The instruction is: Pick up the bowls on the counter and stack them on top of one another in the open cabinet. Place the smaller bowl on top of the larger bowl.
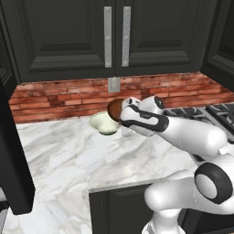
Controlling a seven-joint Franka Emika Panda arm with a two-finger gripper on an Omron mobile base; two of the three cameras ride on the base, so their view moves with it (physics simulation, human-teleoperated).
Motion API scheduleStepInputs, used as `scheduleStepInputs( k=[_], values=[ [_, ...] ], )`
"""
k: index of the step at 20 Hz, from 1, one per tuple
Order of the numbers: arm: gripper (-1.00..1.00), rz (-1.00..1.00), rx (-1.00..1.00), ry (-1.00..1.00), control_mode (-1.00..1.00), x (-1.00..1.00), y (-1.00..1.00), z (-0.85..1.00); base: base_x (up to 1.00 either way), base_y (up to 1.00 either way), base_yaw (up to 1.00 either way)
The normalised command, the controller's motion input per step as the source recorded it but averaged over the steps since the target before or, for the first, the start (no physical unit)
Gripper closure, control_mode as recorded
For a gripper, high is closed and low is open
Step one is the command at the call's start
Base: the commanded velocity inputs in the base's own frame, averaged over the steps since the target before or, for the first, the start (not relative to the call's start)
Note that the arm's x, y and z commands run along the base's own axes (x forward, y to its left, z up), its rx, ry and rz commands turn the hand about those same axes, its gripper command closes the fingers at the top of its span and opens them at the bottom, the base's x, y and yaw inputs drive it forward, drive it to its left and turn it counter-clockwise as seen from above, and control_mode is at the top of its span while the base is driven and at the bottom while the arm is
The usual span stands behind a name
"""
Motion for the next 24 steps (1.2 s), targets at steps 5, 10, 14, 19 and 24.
scheduleStepInputs(
  k=[5, 10, 14, 19, 24],
  values=[
    [1.0, 0.0, -0.01, 0.02, -1.0, 0.28, 0.17, -0.11, 0.0, 0.0, 0.0],
    [1.0, 0.0, -0.02, 0.04, -1.0, 0.32, 0.22, -0.2, 0.0, 0.0, 0.0],
    [1.0, 0.0, -0.03, 0.03, -1.0, 0.25, 0.1, -0.39, 0.0, 0.0, 0.0],
    [1.0, 0.0, 0.0, 0.0, -1.0, 0.28, 0.07, -0.32, 0.0, 0.0, 0.0],
    [1.0, 0.0, 0.0, 0.0, -1.0, 0.44, 0.15, -0.19, 0.0, 0.0, 0.0]
  ],
)
